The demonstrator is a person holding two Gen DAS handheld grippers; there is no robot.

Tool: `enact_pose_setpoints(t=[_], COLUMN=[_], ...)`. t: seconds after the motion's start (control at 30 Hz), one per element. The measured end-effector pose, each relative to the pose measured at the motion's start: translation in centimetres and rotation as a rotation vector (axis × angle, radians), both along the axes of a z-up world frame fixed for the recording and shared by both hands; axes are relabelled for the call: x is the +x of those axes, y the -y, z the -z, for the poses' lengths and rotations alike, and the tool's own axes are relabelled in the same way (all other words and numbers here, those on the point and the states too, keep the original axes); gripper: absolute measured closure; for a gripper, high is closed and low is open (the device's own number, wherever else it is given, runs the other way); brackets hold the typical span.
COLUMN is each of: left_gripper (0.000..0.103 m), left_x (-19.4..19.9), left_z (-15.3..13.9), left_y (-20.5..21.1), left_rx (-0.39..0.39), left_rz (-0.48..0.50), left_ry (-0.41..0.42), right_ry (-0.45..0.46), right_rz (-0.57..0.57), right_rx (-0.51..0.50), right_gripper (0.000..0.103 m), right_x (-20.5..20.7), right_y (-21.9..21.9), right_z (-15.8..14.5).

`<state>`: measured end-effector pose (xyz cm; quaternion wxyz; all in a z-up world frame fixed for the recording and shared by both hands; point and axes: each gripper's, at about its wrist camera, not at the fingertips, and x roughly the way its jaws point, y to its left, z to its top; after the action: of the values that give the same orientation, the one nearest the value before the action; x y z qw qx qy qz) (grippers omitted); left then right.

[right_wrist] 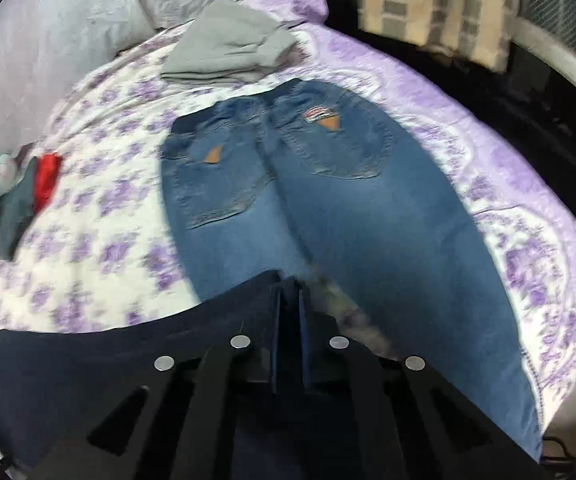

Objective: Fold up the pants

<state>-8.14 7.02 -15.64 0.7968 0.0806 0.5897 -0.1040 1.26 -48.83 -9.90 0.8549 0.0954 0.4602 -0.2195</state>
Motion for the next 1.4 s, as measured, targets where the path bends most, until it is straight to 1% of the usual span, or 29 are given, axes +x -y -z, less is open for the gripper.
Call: enact_pose_setpoints(t=[0.03,0.07,0.13,0.17,0.23,0.3,0.33,0.43,0.47,0.53,0.57,0.63,0.67,0.7,0.73,0.77,0.83,0.93,1.0,1.07,1.1,1.13,1.17,1.2,1.23,1.3,1.33,1.37,1.4], left_gripper=[0.004,0.004,0.005,0.005,0.005,0.005,0.005,0.005,0.005,0.005,0.005,0.004,0.004,0.004,0.004,0.005,0.005,0.005,0.005,0.005,0.005,0.005,0.005,0.005,0.005,0.005,0.005,0.005,0.005], left_x=[0.0,0.1,0.5,0.6,0.7,1.4,1.7,3.9,4.7,5.9,6.0,6.4,6.1,5.9,5.9,5.9,6.0,5.6,5.2,4.9,4.8,4.7,4.6,4.4,4.2,3.8,3.8,3.8,3.7], left_z=[0.0,-0.1,-1.0,-1.7,-2.9,-4.4,-4.9,-5.3,-4.9,-3.8,-2.6,0.6,1.0,0.9,0.8,0.7,0.3,-0.9,-1.6,-1.6,-1.4,-0.6,0.0,0.5,0.5,0.0,-0.2,-0.5,-0.8], left_y=[0.2,0.3,0.0,-0.4,-1.0,-1.7,-2.0,-4.5,-5.4,-6.2,-6.6,-6.0,-5.2,-4.7,-4.2,-4.1,-4.4,-4.8,-5.1,-5.3,-5.5,-5.6,-5.7,-5.5,-5.2,-4.8,-4.9,-5.2,-5.6], left_rx=[0.004,0.006,-0.019,-0.042,-0.082,-0.077,-0.07,-0.073,-0.079,-0.091,-0.073,0.04,0.091,0.114,0.13,0.122,0.1,0.039,-0.013,-0.085,-0.116,-0.132,-0.124,-0.103,-0.081,-0.064,-0.071,-0.086,-0.098], left_rz=[0.001,0.002,-0.007,-0.013,-0.018,-0.029,-0.042,-0.121,-0.169,-0.205,-0.211,-0.206,-0.187,-0.183,-0.179,-0.173,-0.169,-0.174,-0.191,-0.2,-0.206,-0.219,-0.222,-0.212,-0.197,-0.186,-0.186,-0.195,-0.206], left_ry=[-0.001,-0.008,-0.014,-0.006,0.025,0.074,0.095,0.122,0.11,0.074,0.05,-0.021,0.003,0.028,0.032,0.025,0.004,0.001,0.005,-0.008,-0.023,-0.048,-0.059,-0.055,-0.037,-0.016,-0.013,-0.011,-0.007], right_ry=[-0.047,-0.044,-0.014,0.017,0.061,0.069,0.064,0.08,0.096,0.108,0.105,0.094,0.091,0.097,0.114,0.124,0.154,0.14,0.163,0.164,0.161,0.148,0.158,0.174,0.185,0.207,0.208,0.196,0.177], right_rz=[0.007,0.018,0.046,0.052,0.046,0.033,0.025,0.033,0.048,0.077,0.098,0.139,0.167,0.185,0.2,0.206,0.205,0.237,0.27,0.327,0.343,0.345,0.337,0.32,0.278,0.078,-0.007,-0.152,-0.272], right_rx=[0.001,0.009,0.029,0.042,0.051,0.095,0.132,0.278,0.355,0.475,0.537,0.616,0.663,0.693,0.703,0.695,0.687,0.657,0.626,0.612,0.619,0.637,0.671,0.69,0.678,0.589,0.555,0.496,0.448], right_gripper=[0.078,0.075,0.055,0.05,0.035,0.028,0.028,0.023,0.023,0.023,0.023,0.023,0.023,0.023,0.023,0.023,0.023,0.023,0.029,0.049,0.054,0.068,0.077,0.077,0.077,0.078,0.078,0.078,0.078], right_x=[0.1,-0.2,-1.3,-2.4,-4.3,-6.7,-7.8,-10.9,-12.0,-13.4,-14.1,-14.8,-15.0,-15.1,-15.0,-14.8,-13.8,-12.0,-11.0,-10.5,-10.3,-10.0,-10.1,-10.0,-9.6,-7.8,-7.0,-5.7,-4.7], right_y=[0.2,0.3,0.5,0.5,0.1,-0.5,-0.7,-1.8,-2.2,-2.5,-2.7,-2.9,-2.9,-2.8,-2.9,-2.9,-3.0,-2.7,-2.2,-1.2,-0.9,-0.7,-0.8,-1.1,-2.0,-6.0,-7.9,-11.5,-14.8], right_z=[0.8,0.5,-1.0,-2.2,-4.1,-5.1,-4.9,-4.1,-3.4,-1.9,-0.7,1.0,1.9,2.5,2.9,3.1,3.5,4.3,4.7,5.3,5.5,5.5,5.1,4.2,2.6,-2.6,-4.2,-6.3,-7.5])
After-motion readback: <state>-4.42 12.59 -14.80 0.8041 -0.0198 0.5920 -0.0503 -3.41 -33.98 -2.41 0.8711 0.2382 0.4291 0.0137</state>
